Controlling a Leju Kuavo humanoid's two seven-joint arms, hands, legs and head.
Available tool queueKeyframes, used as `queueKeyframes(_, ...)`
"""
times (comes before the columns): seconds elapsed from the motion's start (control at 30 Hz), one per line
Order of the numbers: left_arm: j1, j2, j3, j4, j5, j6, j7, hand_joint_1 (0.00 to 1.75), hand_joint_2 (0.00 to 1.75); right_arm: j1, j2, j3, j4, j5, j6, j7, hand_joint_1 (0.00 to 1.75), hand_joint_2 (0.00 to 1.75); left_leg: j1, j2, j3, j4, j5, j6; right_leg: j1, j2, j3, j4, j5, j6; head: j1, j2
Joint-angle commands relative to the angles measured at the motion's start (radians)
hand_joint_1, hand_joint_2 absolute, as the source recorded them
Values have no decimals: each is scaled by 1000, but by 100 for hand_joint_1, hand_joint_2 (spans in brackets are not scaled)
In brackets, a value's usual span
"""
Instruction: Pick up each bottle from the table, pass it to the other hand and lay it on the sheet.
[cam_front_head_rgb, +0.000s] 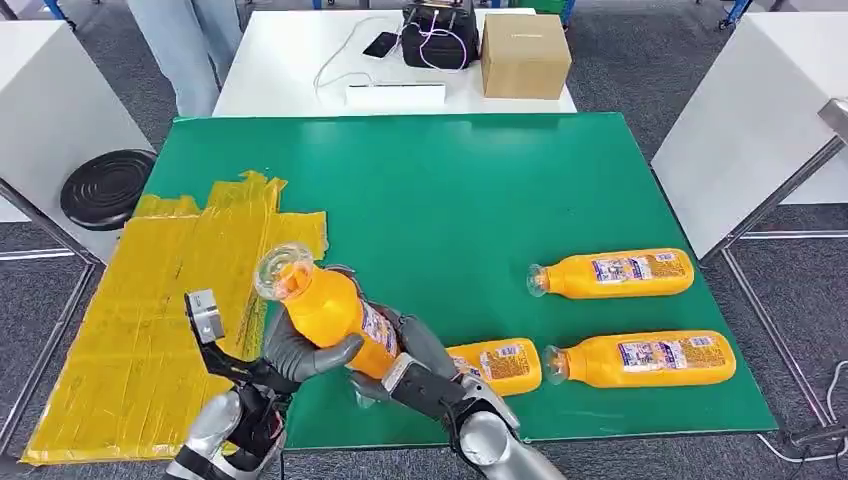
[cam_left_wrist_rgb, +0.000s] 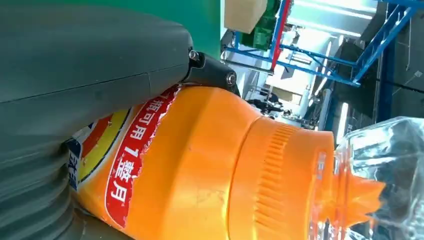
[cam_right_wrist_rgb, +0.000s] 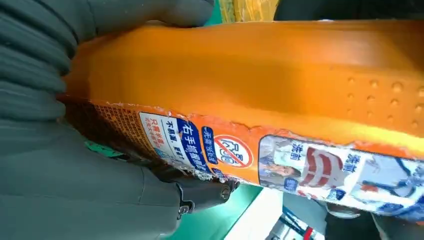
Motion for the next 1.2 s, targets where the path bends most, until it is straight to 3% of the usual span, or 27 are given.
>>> queueKeyframes(0.03, -71, 20, -4, 55, -64, 84, -14, 175, 175, 32, -48, -52, -170, -15, -89, -47, 0, 175, 0, -2, 3, 0, -1, -1, 0, -2, 4, 0, -2, 0, 0, 0)
queueKeyframes(0.23, -61, 31, 68, 19, -158, 197, -37, 175, 175, 104, -85, -102, -352, -34, -142, -68, 0, 175, 0, -2, 1, 1, -1, -1, 0, -2, 2, 0, -1, 0, 1, 0)
queueKeyframes(0.43, -59, 46, 119, -47, -345, 317, -97, 175, 175, 127, -82, -97, -370, -25, -160, -71, 0, 175, 1, 0, 0, 0, 0, -1, 1, -1, 1, 0, 0, 0, 1, 0)
queueKeyframes(0.67, -58, 47, 122, -51, -344, 316, -97, 175, 175, 128, -82, -96, -372, -25, -160, -71, 0, 175, 1, 1, 4, 0, -1, -1, 1, -1, 5, 0, -1, -1, 0, 0)
queueKeyframes(0.8, -85, 77, 140, -73, -700, 552, -115, 175, 175, 148, -91, -99, -420, -11, -187, -88, 0, 175, 1, 0, 1, 0, 0, -1, 1, -1, 2, 0, -1, 0, 1, 0)
queueKeyframes(0.97, -127, 121, 181, -33, -1249, 732, 17, 175, 175, 163, -111, -111, -514, 21, -210, -83, 0, 175, 0, 0, 1, 0, -1, -1, 0, -1, 2, 1, -1, -1, 0, 0)
queueKeyframes(1.1, -180, 169, 147, 90, -1636, 731, 141, 175, 175, 147, -124, -119, -552, 27, -207, -74, 0, 175, 1, 0, 3, 0, -1, -1, 1, -1, 3, 0, -1, -1, 0, 0)
queueKeyframes(1.2, -221, 175, 123, 200, -1755, 758, 183, 175, 175, 139, -123, -119, -558, 23, -205, -73, 0, 175, 0, -1, 2, -1, 1, -1, 0, -2, 3, 0, 0, 0, 0, 0)
